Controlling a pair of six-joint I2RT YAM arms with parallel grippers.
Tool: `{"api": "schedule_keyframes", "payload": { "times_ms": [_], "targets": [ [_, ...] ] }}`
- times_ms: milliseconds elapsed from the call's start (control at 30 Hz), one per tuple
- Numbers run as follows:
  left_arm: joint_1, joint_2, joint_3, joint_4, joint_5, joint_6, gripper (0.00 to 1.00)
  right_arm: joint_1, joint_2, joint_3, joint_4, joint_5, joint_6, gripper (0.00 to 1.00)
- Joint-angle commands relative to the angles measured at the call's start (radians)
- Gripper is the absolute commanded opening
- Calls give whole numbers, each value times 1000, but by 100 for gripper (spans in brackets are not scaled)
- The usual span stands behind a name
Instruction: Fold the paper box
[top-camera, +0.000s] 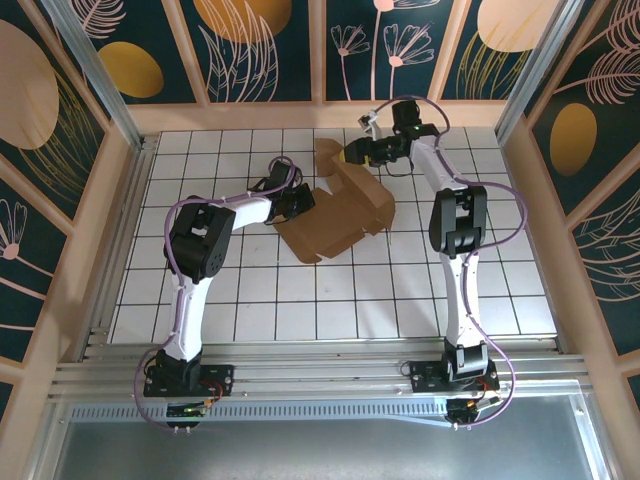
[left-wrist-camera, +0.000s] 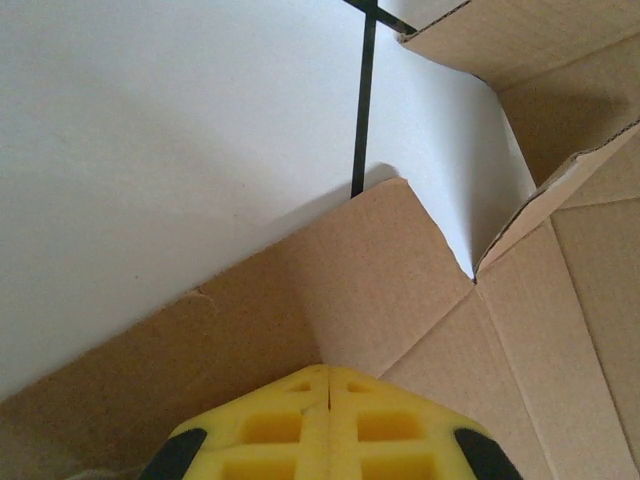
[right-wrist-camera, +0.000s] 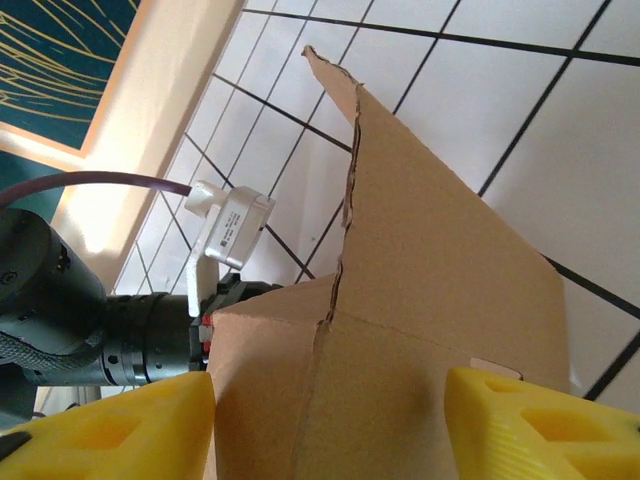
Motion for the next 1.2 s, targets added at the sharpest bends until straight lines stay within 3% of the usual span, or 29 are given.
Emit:
{"api": "schedule_keyframes", "payload": {
  "times_ms": [0,300,433,667,867,967,1167],
  "targets": [
    [12,42,-8,-112,-33,23,1,24,33,30,71,-54,24,63],
    [19,32,-21,-129,-54,49,0,43,47,25,44,-79,-15,51],
    [46,9,-44,-124,-54,59,1,43,32,23,-31,-10,-55,50],
    [66,-99,-120,8,55,107,14,33,-11,-20,-41,50,-58,46],
    [100,-217,-144,62,51,170,23,32,-24,-27,-48,51,-59,45],
    [124,-264,-139,101,49,281,25,33,-29,-36,-54,56,-60,45],
    [138,-240,-13,113,127,737,27,41,-47,-51,-55,60,-64,45]
  ]
}}
